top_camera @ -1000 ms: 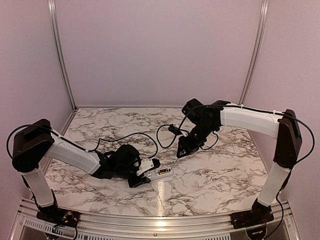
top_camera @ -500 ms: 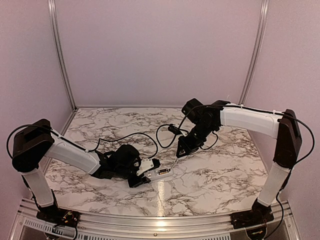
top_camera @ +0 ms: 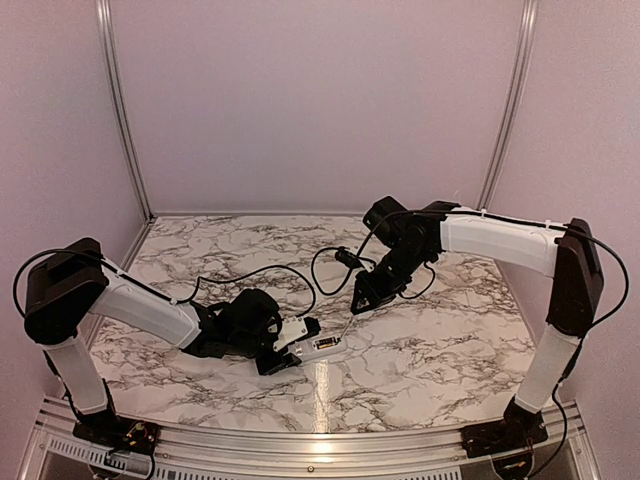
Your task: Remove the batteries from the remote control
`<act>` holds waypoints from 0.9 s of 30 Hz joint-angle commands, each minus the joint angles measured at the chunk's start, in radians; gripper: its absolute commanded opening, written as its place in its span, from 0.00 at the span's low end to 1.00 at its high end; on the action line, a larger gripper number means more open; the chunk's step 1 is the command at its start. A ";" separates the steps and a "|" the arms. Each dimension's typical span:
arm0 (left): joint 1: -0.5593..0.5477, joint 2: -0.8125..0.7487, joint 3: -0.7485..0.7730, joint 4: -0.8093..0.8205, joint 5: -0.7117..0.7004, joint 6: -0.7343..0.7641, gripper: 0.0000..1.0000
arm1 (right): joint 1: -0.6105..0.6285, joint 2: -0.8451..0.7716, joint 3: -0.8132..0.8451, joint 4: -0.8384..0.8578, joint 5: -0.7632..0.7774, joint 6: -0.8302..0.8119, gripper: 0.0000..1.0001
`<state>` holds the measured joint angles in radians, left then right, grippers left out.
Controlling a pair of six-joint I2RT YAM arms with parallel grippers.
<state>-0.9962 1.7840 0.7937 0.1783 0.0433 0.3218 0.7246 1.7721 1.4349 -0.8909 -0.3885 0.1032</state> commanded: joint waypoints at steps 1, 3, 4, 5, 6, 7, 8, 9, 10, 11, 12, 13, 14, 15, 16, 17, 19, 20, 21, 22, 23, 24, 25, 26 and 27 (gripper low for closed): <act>0.003 0.027 0.013 -0.020 -0.029 -0.002 0.47 | 0.009 0.012 -0.013 0.042 -0.060 0.009 0.00; 0.003 0.030 0.016 -0.023 -0.029 -0.001 0.47 | 0.009 0.011 -0.013 0.043 -0.071 0.010 0.00; 0.003 0.029 0.017 -0.023 -0.029 -0.002 0.47 | 0.010 0.010 -0.013 0.045 -0.075 0.009 0.00; 0.004 0.029 0.017 -0.023 -0.029 -0.001 0.47 | 0.009 0.010 -0.015 0.047 -0.077 0.009 0.00; 0.004 0.030 0.016 -0.023 -0.029 0.000 0.47 | 0.009 0.011 -0.018 0.048 -0.078 0.010 0.00; 0.003 0.030 0.019 -0.023 -0.029 0.000 0.47 | 0.009 0.013 -0.021 0.049 -0.077 0.011 0.00; 0.004 0.031 0.020 -0.024 -0.029 -0.001 0.47 | 0.009 0.013 -0.025 0.051 -0.072 0.015 0.00; 0.004 0.031 0.021 -0.024 -0.029 -0.001 0.47 | 0.009 0.014 -0.029 0.054 -0.068 0.021 0.00; 0.004 0.031 0.021 -0.026 -0.029 -0.002 0.47 | 0.010 0.014 -0.034 0.059 -0.063 0.028 0.00; 0.004 0.031 0.023 -0.026 -0.029 -0.002 0.47 | 0.010 0.013 -0.038 0.064 -0.060 0.035 0.00; 0.004 0.031 0.022 -0.026 -0.029 -0.001 0.47 | 0.010 0.010 -0.042 0.071 -0.057 0.038 0.00; 0.004 0.032 0.023 -0.027 -0.029 -0.003 0.47 | 0.010 0.010 -0.043 0.073 -0.051 0.043 0.00; 0.003 0.032 0.024 -0.028 -0.029 -0.005 0.47 | 0.012 0.012 -0.042 0.072 -0.044 0.043 0.00; 0.003 0.031 0.024 -0.029 -0.029 -0.006 0.47 | 0.016 0.014 -0.040 0.068 -0.037 0.040 0.00; 0.004 0.031 0.024 -0.029 -0.029 -0.005 0.47 | 0.023 0.019 -0.038 0.064 -0.027 0.036 0.00; 0.004 0.031 0.026 -0.028 -0.029 -0.005 0.47 | 0.030 0.026 -0.034 0.060 -0.018 0.033 0.00; 0.004 0.033 0.027 -0.030 -0.030 -0.005 0.47 | 0.048 0.039 -0.028 0.055 -0.011 0.028 0.00; 0.004 0.033 0.028 -0.030 -0.029 -0.005 0.47 | 0.056 0.044 -0.026 0.056 -0.007 0.027 0.00; 0.003 0.033 0.028 -0.032 -0.029 -0.006 0.47 | 0.064 0.046 -0.025 0.057 -0.001 0.028 0.00; 0.004 0.034 0.030 -0.035 -0.031 -0.006 0.47 | 0.067 0.047 -0.024 0.060 0.003 0.032 0.00; 0.004 0.035 0.031 -0.036 -0.031 -0.007 0.47 | 0.068 0.048 -0.023 0.062 0.008 0.035 0.00; 0.003 0.034 0.032 -0.038 -0.031 -0.007 0.47 | 0.068 0.046 -0.018 0.061 0.015 0.036 0.00; 0.004 0.034 0.032 -0.040 -0.031 -0.007 0.47 | 0.068 0.045 -0.013 0.059 0.020 0.035 0.00; 0.004 0.034 0.032 -0.039 -0.031 -0.009 0.47 | 0.068 0.043 -0.007 0.056 0.024 0.032 0.00; 0.004 0.034 0.032 -0.040 -0.031 -0.009 0.47 | 0.068 0.041 -0.003 0.052 0.025 0.029 0.00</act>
<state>-0.9962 1.7859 0.8028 0.1627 0.0433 0.3199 0.7525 1.7718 1.4227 -0.8375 -0.3527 0.1276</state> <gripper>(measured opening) 0.486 0.114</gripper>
